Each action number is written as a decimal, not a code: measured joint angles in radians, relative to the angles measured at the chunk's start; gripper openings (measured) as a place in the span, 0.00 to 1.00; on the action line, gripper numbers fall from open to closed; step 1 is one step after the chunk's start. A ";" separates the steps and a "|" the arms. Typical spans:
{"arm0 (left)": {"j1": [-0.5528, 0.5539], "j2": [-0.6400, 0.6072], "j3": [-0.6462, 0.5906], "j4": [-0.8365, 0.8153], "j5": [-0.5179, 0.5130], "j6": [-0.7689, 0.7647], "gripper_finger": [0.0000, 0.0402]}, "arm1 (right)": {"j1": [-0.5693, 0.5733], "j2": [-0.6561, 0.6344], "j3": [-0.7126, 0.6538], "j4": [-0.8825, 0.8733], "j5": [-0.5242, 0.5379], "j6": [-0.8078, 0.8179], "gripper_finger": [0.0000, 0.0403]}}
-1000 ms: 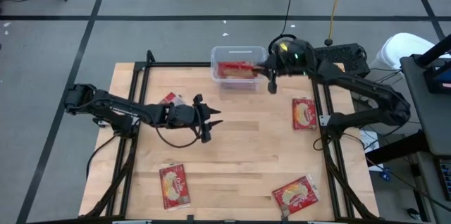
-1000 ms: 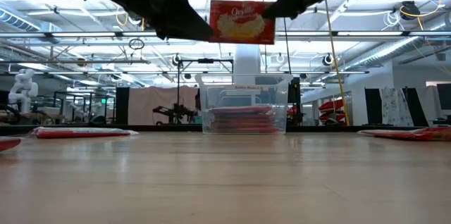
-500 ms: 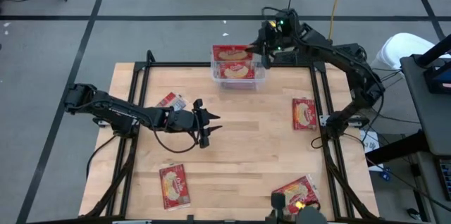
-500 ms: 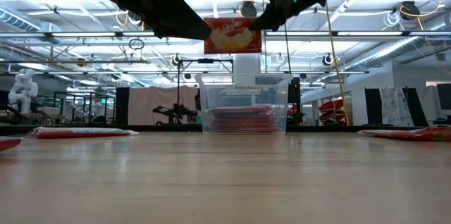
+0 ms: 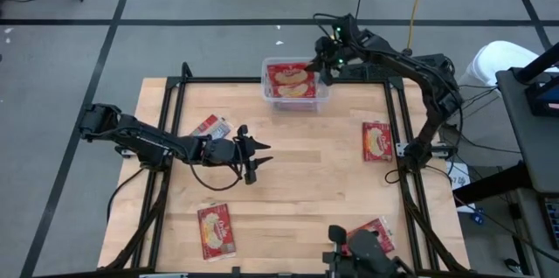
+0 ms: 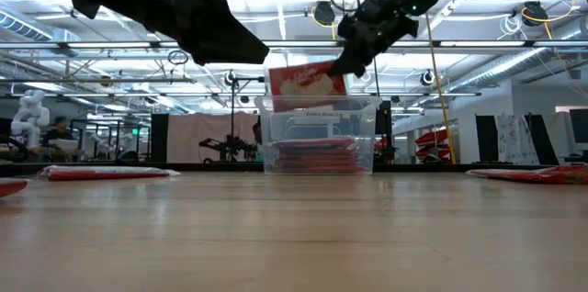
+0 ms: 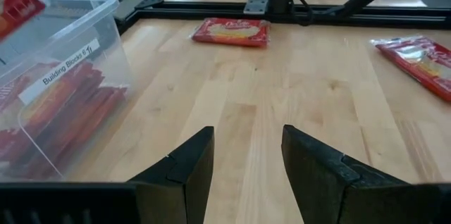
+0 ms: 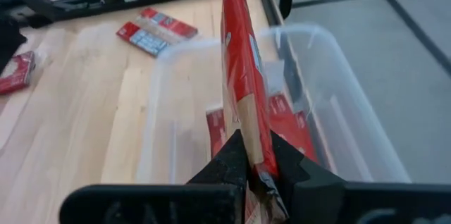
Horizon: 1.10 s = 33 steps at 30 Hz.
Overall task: Sort popcorn bags into baskets
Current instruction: Put the popcorn bags into the transparent bin
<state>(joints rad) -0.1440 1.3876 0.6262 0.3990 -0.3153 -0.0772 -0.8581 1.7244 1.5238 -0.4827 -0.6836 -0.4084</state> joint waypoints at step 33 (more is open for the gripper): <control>-0.002 0.000 0.000 0.018 0.000 0.001 0.43 | 0.014 0.093 -0.001 -0.006 0.217 0.100 0.31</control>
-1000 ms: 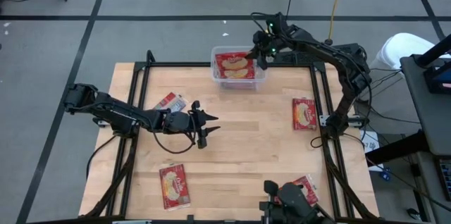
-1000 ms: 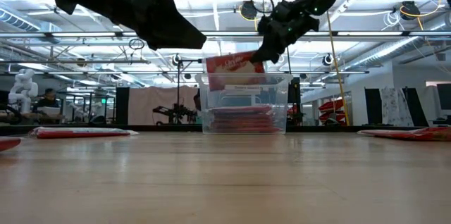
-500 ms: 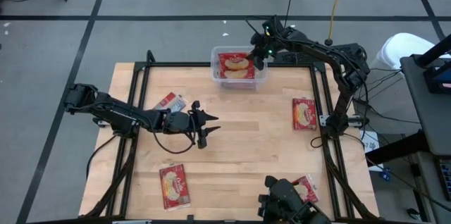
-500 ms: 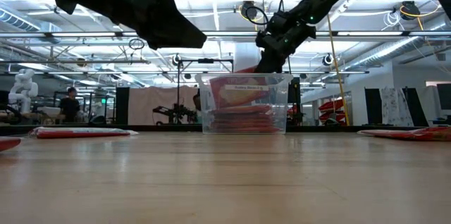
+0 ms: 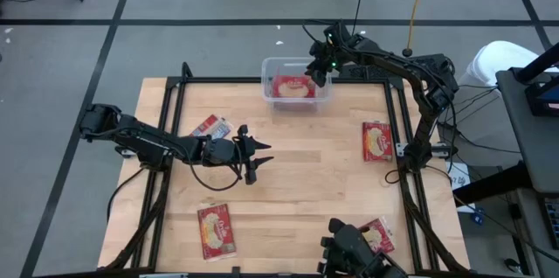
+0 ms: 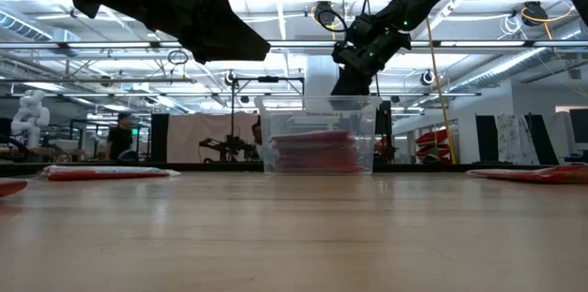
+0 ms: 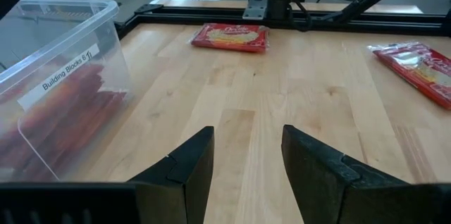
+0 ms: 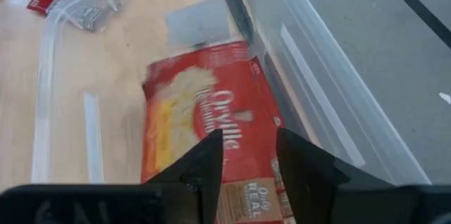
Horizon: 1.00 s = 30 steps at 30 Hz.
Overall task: Sort popcorn bags into baskets
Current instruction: Put the popcorn bags into the transparent bin
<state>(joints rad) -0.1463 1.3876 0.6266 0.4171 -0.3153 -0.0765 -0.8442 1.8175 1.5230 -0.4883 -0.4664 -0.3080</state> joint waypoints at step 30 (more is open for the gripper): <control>0.014 0.000 0.001 -0.574 -0.288 -0.395 0.43 | 0.469 -0.313 -0.310 0.166 0.261 0.304 0.35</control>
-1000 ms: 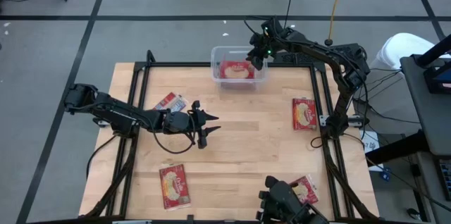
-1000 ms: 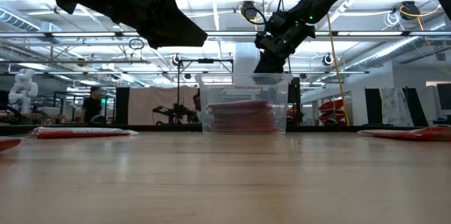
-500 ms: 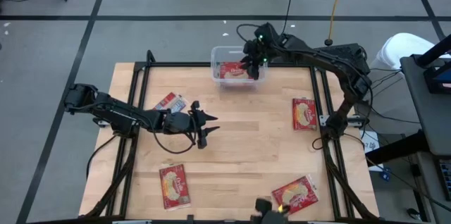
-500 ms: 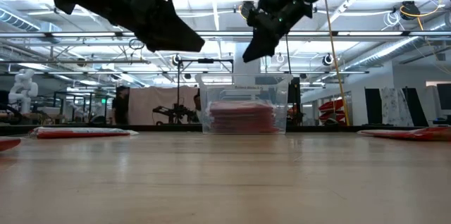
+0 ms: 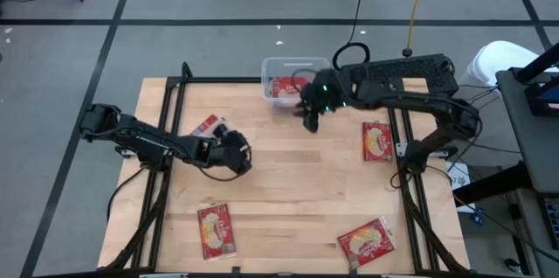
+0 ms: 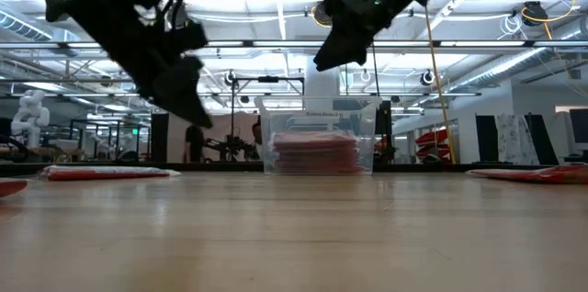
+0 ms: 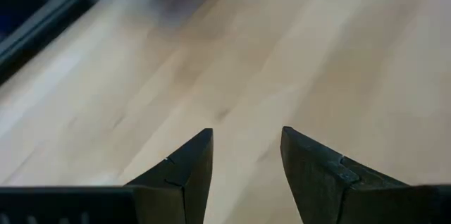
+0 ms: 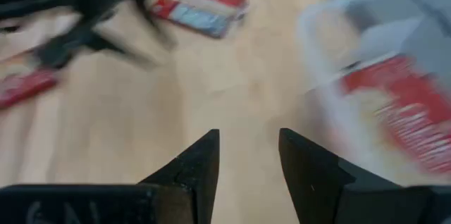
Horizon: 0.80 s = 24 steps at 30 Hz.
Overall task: Sort popcorn bags into baskets
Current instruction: Put the popcorn bags into the transparent bin
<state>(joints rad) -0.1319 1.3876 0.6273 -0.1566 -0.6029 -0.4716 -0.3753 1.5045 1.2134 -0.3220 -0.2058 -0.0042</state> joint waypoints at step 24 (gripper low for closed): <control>0.140 -0.001 0.000 -0.418 0.031 -0.056 0.43 | 0.660 -0.120 -0.604 0.788 0.432 0.401 0.35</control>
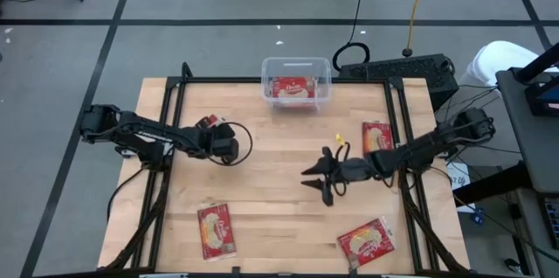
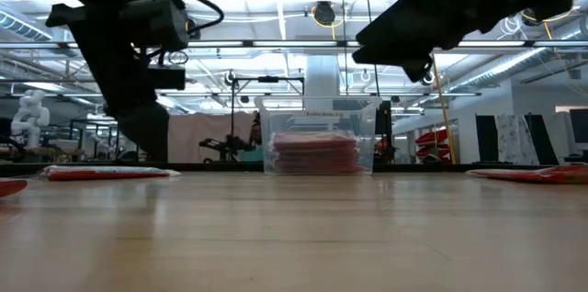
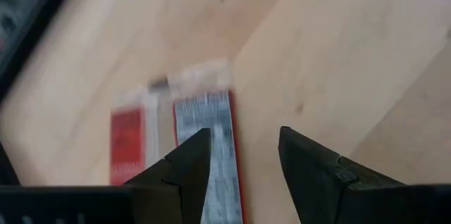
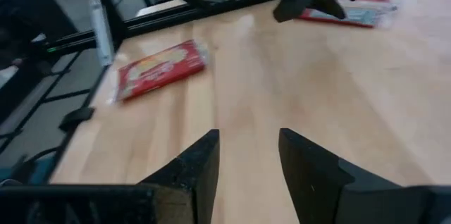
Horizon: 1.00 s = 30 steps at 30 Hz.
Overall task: Sort popcorn bags into baskets
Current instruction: Put the popcorn bags into the transparent bin
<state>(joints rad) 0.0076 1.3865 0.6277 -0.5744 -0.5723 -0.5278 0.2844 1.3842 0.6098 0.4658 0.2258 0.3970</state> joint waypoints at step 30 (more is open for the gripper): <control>-0.213 0.002 -0.080 -0.396 0.238 -0.851 0.49 | 0.045 0.000 0.001 0.038 0.009 -0.073 0.35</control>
<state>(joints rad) -0.2055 1.3888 0.5473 -0.9705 -0.3344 -1.3793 0.3294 1.3842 0.6106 0.5034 0.2352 0.3244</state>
